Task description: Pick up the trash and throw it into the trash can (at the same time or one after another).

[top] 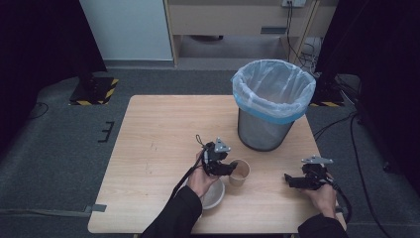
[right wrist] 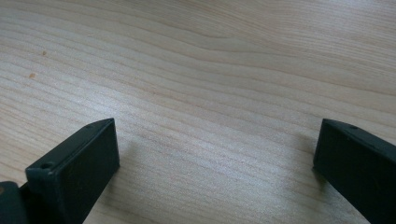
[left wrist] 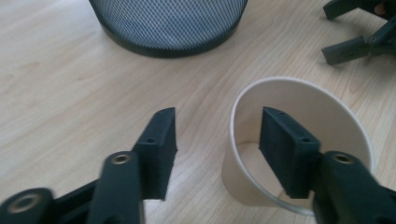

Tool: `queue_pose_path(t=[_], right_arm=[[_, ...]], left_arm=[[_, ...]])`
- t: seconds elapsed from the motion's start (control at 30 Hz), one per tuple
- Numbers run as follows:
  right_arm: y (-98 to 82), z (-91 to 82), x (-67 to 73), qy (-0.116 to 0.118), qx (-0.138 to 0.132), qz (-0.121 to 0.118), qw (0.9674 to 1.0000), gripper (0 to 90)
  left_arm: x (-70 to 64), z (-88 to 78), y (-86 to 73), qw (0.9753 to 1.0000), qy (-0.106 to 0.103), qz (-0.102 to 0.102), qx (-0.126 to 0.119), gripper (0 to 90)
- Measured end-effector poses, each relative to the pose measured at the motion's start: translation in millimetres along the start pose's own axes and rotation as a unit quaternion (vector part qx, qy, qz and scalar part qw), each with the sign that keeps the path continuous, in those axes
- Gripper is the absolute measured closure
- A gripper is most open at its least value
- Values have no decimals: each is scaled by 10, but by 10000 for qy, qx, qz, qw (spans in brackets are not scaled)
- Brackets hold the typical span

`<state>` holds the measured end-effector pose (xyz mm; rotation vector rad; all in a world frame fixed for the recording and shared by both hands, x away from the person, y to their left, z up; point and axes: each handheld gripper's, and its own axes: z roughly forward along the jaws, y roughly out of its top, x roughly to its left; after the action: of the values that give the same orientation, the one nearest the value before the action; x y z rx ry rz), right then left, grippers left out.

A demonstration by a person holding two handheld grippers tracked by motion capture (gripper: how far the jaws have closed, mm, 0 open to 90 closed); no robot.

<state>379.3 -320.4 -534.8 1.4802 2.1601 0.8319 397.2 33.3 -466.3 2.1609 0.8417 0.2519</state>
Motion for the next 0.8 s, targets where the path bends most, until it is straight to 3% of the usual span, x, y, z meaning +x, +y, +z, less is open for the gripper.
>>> queue_pose_path(t=[0.1,0.2,0.4,0.53,0.8], right_arm=[[0,0,0,-1,1,2,10000,4],[1,1,-1,4,-3,-8,10000,4],[1,1,0,2,-2,-4,10000,5],[1,2,-1,3,-4,-8,10000,5],[1,2,0,2,-4,-3,10000,5]], left_arm=[[4,16,-6,9999,-22,-30,104,527],[-5,45,-17,9995,-82,-88,285,642],[-12,73,-20,9987,-116,-208,441,788],[-5,59,-10,9985,-118,-323,414,819],[15,-65,17,9994,-60,-278,209,830]])
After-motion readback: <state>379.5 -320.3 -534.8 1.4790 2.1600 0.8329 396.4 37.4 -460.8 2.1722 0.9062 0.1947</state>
